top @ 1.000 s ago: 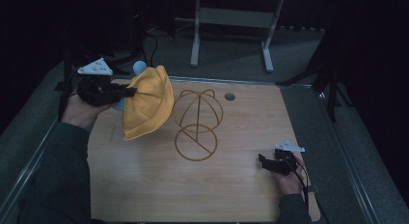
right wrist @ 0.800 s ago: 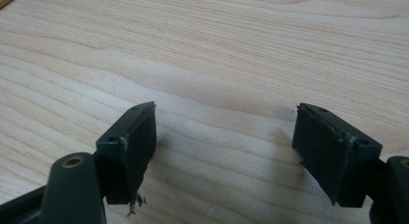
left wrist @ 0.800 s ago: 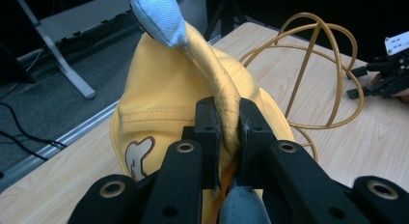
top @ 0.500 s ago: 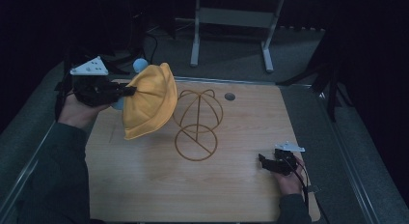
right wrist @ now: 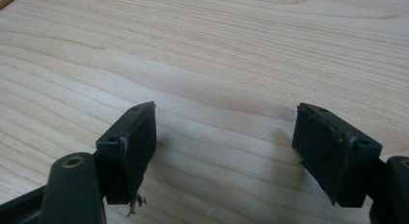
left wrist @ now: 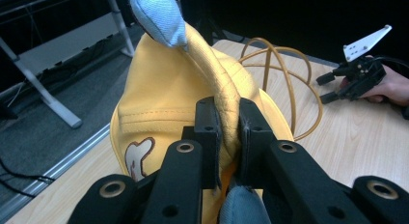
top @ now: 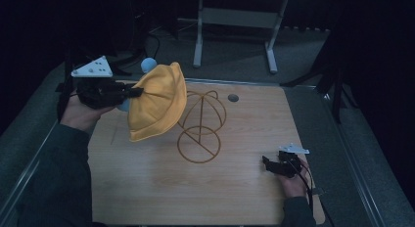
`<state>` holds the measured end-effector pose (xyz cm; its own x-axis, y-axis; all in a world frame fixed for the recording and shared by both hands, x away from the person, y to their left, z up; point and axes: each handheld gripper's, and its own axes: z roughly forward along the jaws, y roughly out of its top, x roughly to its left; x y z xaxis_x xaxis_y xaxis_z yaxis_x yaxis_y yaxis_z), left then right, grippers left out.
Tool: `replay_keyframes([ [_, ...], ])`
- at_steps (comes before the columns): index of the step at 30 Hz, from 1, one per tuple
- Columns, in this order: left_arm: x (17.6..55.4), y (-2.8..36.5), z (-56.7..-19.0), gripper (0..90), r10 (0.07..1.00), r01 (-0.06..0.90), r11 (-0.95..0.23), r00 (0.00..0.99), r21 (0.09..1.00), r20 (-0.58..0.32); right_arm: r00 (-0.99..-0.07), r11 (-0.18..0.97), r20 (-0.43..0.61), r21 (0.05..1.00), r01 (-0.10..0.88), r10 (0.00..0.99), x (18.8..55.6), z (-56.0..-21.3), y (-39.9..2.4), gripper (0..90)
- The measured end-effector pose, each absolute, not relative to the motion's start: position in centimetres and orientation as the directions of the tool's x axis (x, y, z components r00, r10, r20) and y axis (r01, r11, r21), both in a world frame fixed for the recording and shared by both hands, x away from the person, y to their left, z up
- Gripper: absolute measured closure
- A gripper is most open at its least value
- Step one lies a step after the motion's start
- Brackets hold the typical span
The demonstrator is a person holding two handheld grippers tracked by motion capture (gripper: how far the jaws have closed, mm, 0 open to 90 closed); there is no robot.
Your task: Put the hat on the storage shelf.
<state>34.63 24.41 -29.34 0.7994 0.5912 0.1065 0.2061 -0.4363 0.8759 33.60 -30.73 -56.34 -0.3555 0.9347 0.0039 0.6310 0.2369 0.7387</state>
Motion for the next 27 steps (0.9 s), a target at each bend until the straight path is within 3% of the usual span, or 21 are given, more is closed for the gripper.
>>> replay_keyframes([
  [27,33.5,22.2,-27.1,81.6,0.500,0.119,-0.424,0.857,0.898,0.122,-0.356,0.237,0.004,0.739,0.631,0.935,33.6,-56.3,-30.7,23.5],
])
